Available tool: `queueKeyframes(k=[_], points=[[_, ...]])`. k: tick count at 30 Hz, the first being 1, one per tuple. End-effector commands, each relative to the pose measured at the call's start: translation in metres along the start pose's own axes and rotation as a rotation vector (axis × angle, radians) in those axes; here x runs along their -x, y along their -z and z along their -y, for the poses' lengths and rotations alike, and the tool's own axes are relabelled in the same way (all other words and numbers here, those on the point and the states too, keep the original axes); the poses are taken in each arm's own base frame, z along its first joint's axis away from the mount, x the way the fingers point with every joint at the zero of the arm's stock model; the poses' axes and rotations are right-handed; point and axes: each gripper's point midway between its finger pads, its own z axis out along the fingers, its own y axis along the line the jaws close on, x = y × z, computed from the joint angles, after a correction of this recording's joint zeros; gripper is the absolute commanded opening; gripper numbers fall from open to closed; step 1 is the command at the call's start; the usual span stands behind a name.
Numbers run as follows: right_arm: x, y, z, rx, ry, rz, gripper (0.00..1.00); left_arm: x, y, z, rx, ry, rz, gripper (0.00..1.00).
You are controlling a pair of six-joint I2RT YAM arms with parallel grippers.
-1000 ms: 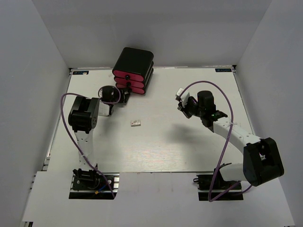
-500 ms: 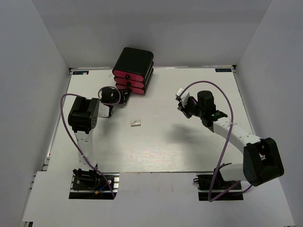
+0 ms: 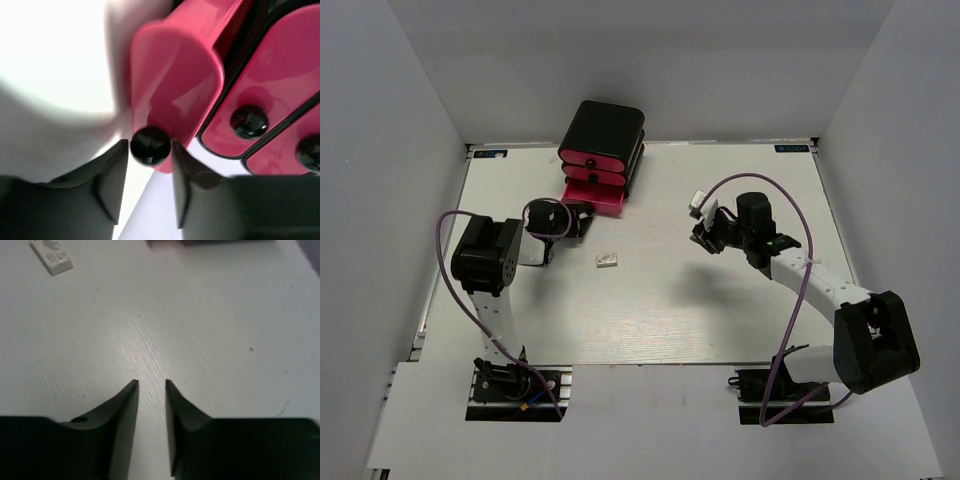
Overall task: Sort the stationery into containers
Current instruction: Open the drawer in the storage box, then pick up the stationery from the center of the board.
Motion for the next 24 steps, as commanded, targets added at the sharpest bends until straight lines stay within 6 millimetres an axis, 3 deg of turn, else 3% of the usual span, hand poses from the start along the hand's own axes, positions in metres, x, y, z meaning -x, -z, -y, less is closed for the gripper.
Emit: queueKeyframes(k=[1, 2, 3, 4, 6, 7, 10, 11, 14, 16, 18, 19, 20, 22, 24], points=[[0.013, 0.003, -0.018, 0.132, 0.088, 0.042, 0.4, -0.012, 0.009, 0.003, 0.017, -0.04, -0.045, 0.57], [0.018, 0.002, -0.027, 0.199, 0.097, 0.059, 0.53, -0.012, 0.011, 0.004, 0.024, -0.05, -0.045, 0.63], [0.024, 0.002, -0.039, 0.269, 0.111, 0.094, 0.58, -0.013, 0.011, 0.011, 0.011, -0.064, -0.046, 0.64], [0.013, 0.003, -0.051, 0.343, 0.147, 0.072, 0.61, -0.013, 0.011, 0.012, 0.01, -0.064, -0.046, 0.64], [0.03, 0.002, -0.067, 0.464, 0.187, 0.158, 0.71, -0.011, 0.017, 0.012, 0.027, -0.086, -0.046, 0.65], [0.026, 0.001, -0.078, 0.534, 0.24, 0.153, 0.76, -0.012, 0.022, 0.018, 0.024, -0.129, -0.047, 0.67], [0.034, -0.014, -0.089, 0.62, 0.268, 0.172, 0.77, -0.011, 0.036, 0.006, 0.124, -0.219, -0.037, 0.75], [0.036, -0.019, -0.097, 0.641, 0.279, 0.167, 0.77, -0.011, 0.046, 0.012, 0.124, -0.249, -0.025, 0.75], [0.039, -0.041, -0.111, 0.683, 0.297, 0.143, 0.77, -0.007, 0.07, -0.017, 0.233, -0.31, -0.003, 0.79], [0.032, -0.057, -0.114, 0.687, 0.281, 0.105, 0.77, -0.004, 0.09, -0.017, 0.25, -0.34, 0.032, 0.8], [0.038, -0.071, -0.128, 0.699, 0.256, 0.097, 0.77, 0.0, 0.108, -0.033, 0.313, -0.349, 0.064, 0.82], [0.029, -0.08, -0.128, 0.687, 0.249, 0.057, 0.77, -0.001, 0.12, -0.029, 0.302, -0.353, 0.079, 0.83], [0.039, -0.088, -0.138, 0.683, 0.258, 0.072, 0.77, 0.0, 0.128, -0.031, 0.313, -0.377, 0.087, 0.83], [0.042, -0.096, -0.149, 0.685, 0.272, 0.064, 0.75, 0.003, 0.145, -0.039, 0.356, -0.385, 0.109, 0.83], [0.042, -0.112, -0.159, 0.674, 0.285, 0.032, 0.75, 0.003, 0.165, -0.033, 0.338, -0.393, 0.142, 0.85]])
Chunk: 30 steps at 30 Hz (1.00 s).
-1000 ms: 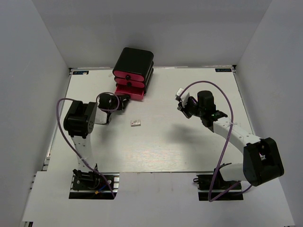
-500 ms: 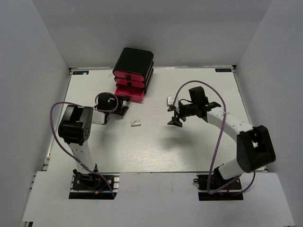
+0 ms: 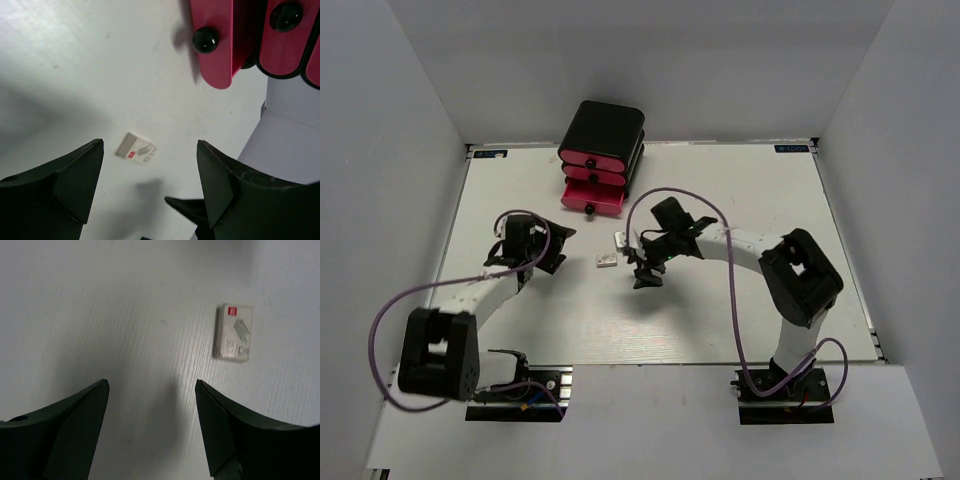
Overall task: Sort the stationery into containers
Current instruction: Pick up the stationery from the center of the board.
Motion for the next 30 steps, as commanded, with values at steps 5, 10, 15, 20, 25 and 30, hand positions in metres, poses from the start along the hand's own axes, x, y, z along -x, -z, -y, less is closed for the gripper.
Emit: queueKeyframes(k=[5, 10, 15, 20, 25, 30], points=[[0.031, -0.038, 0.055, -0.161, -0.018, -0.023, 0.74, 0.013, 0.068, -0.04, 0.124, -0.086, 0.137, 0.88], [0.033, -0.048, 0.074, -0.22, -0.005, -0.044, 0.72, 0.014, 0.106, -0.047, 0.117, -0.11, 0.179, 0.88], [0.023, -0.06, 0.082, -0.189, -0.024, -0.074, 0.72, 0.003, 0.126, -0.072, 0.149, -0.089, 0.167, 0.88], [0.009, -0.069, 0.076, -0.112, 0.002, -0.105, 0.69, 0.002, 0.141, -0.084, 0.168, -0.09, 0.19, 0.88], [-0.008, -0.074, 0.07, -0.088, -0.004, -0.146, 0.63, 0.002, 0.151, -0.086, 0.171, -0.081, 0.2, 0.88], [-0.015, -0.072, 0.074, -0.099, -0.007, -0.168, 0.54, 0.0, 0.151, -0.086, 0.167, -0.08, 0.19, 0.88]])
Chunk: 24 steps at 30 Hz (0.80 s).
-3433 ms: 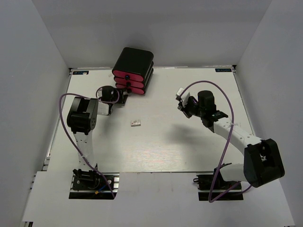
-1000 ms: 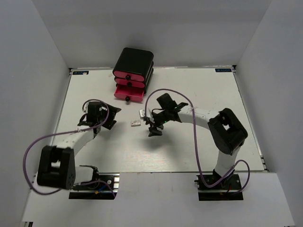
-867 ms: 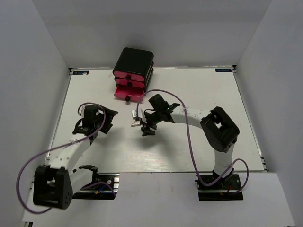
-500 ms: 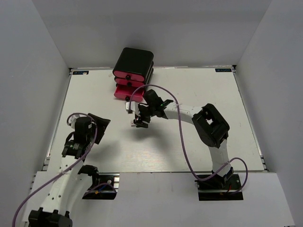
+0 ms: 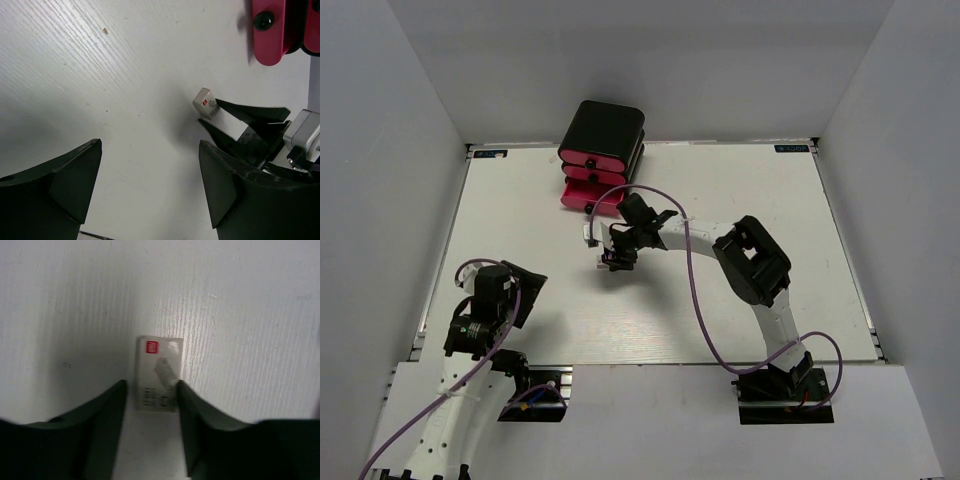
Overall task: Sort the stationery into containers
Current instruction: Pick up the stationery from the center of the board, then place the stationery in the drawer.
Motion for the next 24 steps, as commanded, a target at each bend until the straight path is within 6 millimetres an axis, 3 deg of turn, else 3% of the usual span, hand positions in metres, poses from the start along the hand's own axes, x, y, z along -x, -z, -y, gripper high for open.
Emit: queueKeyframes(k=[1, 3, 4, 6, 10, 11, 12, 15, 24], points=[[-0.004, 0.001, 0.005, 0.004, 0.013, -0.021, 0.45, 0.004, 0.005, 0.001, 0.004, 0.004, 0.013, 0.88], [-0.001, 0.003, 0.007, 0.011, 0.019, -0.022, 0.28, 0.004, 0.005, 0.001, 0.004, 0.004, 0.013, 0.88], [0.001, 0.007, 0.009, 0.009, 0.015, -0.021, 0.08, 0.004, 0.005, 0.001, 0.004, 0.004, 0.013, 0.88], [0.012, 0.013, 0.015, -0.016, 0.03, 0.007, 0.0, 0.001, 0.005, 0.0, 0.0, 0.004, 0.004, 0.88], [0.053, 0.049, 0.051, -0.19, 0.079, 0.108, 0.0, 0.002, 0.005, 0.004, -0.032, 0.008, 0.009, 0.88], [0.059, 0.062, 0.069, -0.286, 0.093, 0.099, 0.0, -0.002, 0.003, 0.001, -0.028, 0.007, -0.007, 0.88], [0.081, 0.076, 0.089, -0.388, 0.139, 0.172, 0.0, -0.002, 0.003, 0.005, -0.045, 0.008, -0.011, 0.88], [0.093, 0.094, 0.122, -0.521, 0.157, 0.188, 0.0, -0.003, 0.001, 0.008, -0.061, 0.009, -0.014, 0.88], [0.1, 0.096, 0.188, -0.664, 0.2, 0.16, 0.0, -0.002, 0.002, 0.015, -0.091, 0.003, -0.01, 0.88]])
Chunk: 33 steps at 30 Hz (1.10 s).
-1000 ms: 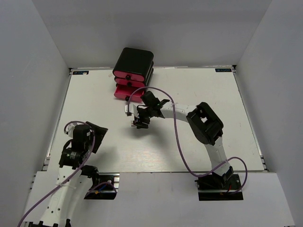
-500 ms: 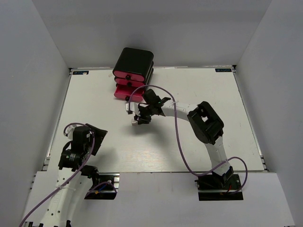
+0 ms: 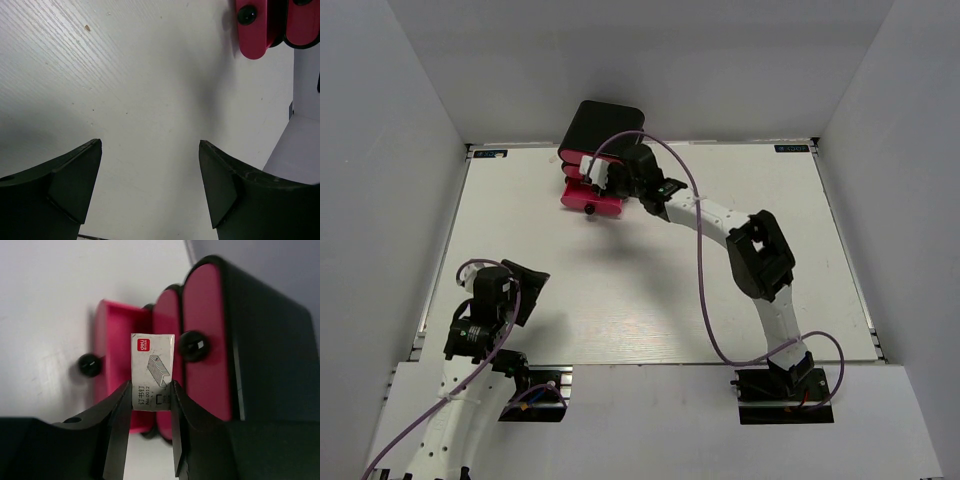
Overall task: Sort the stationery into containers
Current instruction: Place the stationery in the drawer.
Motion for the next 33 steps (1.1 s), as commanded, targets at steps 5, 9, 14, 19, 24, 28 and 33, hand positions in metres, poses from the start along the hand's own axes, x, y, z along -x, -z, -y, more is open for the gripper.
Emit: queueKeyframes(k=[5, 9, 14, 19, 24, 28, 33], points=[[-0.01, -0.028, 0.046, -0.123, 0.022, -0.022, 0.0, 0.001, 0.0, 0.008, -0.038, -0.005, 0.003, 0.88], [-0.014, -0.029, 0.044, -0.12, 0.027, -0.023, 0.0, 0.001, 0.0, 0.008, -0.038, -0.005, 0.003, 0.88], [-0.017, -0.02, 0.027, -0.089, 0.026, -0.015, 0.0, 0.0, -0.003, 0.009, -0.042, -0.005, -0.005, 0.88], [-0.026, -0.016, 0.019, -0.069, 0.033, -0.031, 0.0, -0.002, -0.005, 0.01, -0.039, -0.006, -0.017, 0.88], [-0.039, -0.018, 0.012, -0.061, 0.033, -0.063, 0.0, -0.001, -0.005, 0.012, -0.047, -0.005, -0.013, 0.88], [-0.042, -0.02, 0.016, -0.079, 0.037, -0.077, 0.0, -0.001, -0.005, 0.012, -0.047, -0.005, -0.013, 0.88], [-0.047, -0.022, 0.016, -0.082, 0.036, -0.095, 0.0, -0.002, -0.005, 0.01, -0.039, -0.006, -0.017, 0.88]])
